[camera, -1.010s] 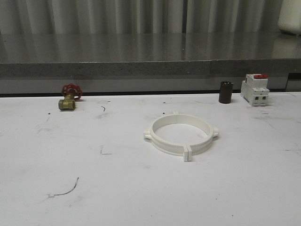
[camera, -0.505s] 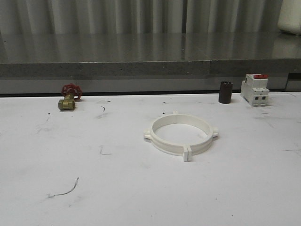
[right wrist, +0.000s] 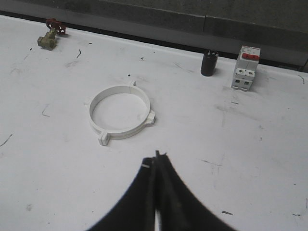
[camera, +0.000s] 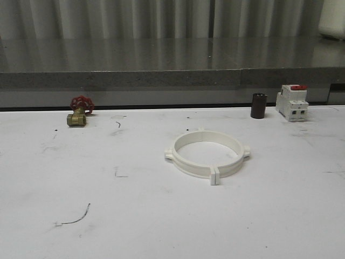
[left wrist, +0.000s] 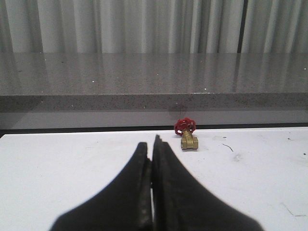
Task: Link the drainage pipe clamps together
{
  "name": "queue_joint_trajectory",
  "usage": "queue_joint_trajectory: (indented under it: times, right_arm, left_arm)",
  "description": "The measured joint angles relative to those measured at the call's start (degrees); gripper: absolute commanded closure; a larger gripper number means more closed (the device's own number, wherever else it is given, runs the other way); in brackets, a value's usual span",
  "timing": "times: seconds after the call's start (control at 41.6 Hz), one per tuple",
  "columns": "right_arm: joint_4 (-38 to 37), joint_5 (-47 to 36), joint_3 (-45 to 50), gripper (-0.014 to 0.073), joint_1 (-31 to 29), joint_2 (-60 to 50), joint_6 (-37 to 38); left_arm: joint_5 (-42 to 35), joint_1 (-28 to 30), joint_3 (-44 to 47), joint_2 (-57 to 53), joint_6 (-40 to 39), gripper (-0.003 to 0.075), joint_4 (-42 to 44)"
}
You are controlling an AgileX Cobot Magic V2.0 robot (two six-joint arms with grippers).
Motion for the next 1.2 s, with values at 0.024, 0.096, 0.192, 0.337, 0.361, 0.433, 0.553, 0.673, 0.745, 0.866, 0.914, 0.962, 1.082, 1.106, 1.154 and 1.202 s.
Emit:
queue_joint_trajectory:
  times: [0.024, 0.096, 0.192, 0.337, 0.361, 0.433, 0.553, 0.673, 0.745, 0.866, 0.914, 0.962, 1.082, 1.106, 1.154, 1.202]
  right_arm:
    - [0.0, 0.0, 0.0, 0.0662, 0.0, 0.0, 0.0]
    - [0.0, 0.0, 0.0, 0.0662, 0.0, 0.0, 0.0]
    - [0.0, 0.0, 0.0, 0.0662, 0.0, 0.0, 0.0]
    - [0.0, 0.0, 0.0, 0.0662, 0.0, 0.0, 0.0]
    - [0.0, 0.0, 0.0, 0.0662, 0.0, 0.0, 0.0]
    - [0.0, 0.0, 0.0, 0.0662, 0.0, 0.0, 0.0]
    - [0.0, 0.0, 0.0, 0.0662, 0.0, 0.0, 0.0]
    - [0.0, 0.0, 0.3, 0.0662, -0.1, -0.4, 0.0]
    - [-0.6, -1.2, 1.7, 0.0662, -1.7, -2.0, 0.0]
    - [-1.3, -7.4, 9.5, 0.0662, -7.8, -9.2, 0.0]
    - [-1.3, -10.8, 13.1, 0.0662, -10.2, -12.3, 0.0]
    - [-1.4, -13.9, 17.4, 0.0662, -12.1, -15.7, 0.0]
    - [-1.4, -20.9, 26.0, 0.0662, -14.9, -22.5, 0.0]
    - [-1.4, -22.2, 27.7, 0.0662, -15.1, -23.4, 0.0]
    - [-1.3, -24.0, 30.2, 0.0662, -15.4, -25.6, 0.0]
    - [-1.3, -26.2, 33.1, 0.0662, -15.5, -27.6, 0.0]
  left_arm:
    - [0.0, 0.0, 0.0, 0.0, 0.0, 0.0741, 0.0]
    - [0.0, 0.0, 0.0, 0.0, 0.0, 0.0741, 0.0]
    - [0.0, 0.0, 0.0, 0.0, 0.0, 0.0741, 0.0]
    - [0.0, 0.0, 0.0, 0.0, 0.0, 0.0741, 0.0]
    - [0.0, 0.0, 0.0, 0.0, 0.0, 0.0741, 0.0]
    - [0.0, 0.0, 0.0, 0.0, 0.0, 0.0741, 0.0]
    - [0.0, 0.0, 0.0, 0.0, 0.0, 0.0741, 0.0]
    - [0.0, 0.0, 0.0, 0.0, 0.0, 0.0741, 0.0]
    - [0.0, 0.0, 0.0, 0.0, 0.0, 0.0741, 0.0]
    - [0.1, 0.0, 0.0, 0.0, 0.0, 0.0741, 0.1]
    - [0.1, 0.0, 0.0, 0.0, 0.0, 0.0741, 0.1]
    - [0.1, 0.0, 0.0, 0.0, 0.0, 0.0741, 0.1]
    - [0.1, 0.0, 0.0, 0.0, 0.0, 0.0741, 0.1]
    - [0.1, 0.0, 0.0, 0.0, 0.0, 0.0741, 0.1]
    - [0.1, 0.0, 0.0, 0.0, 0.0, 0.0741, 0.1]
    - [0.1, 0.0, 0.0, 0.0, -0.1, 0.0741, 0.1]
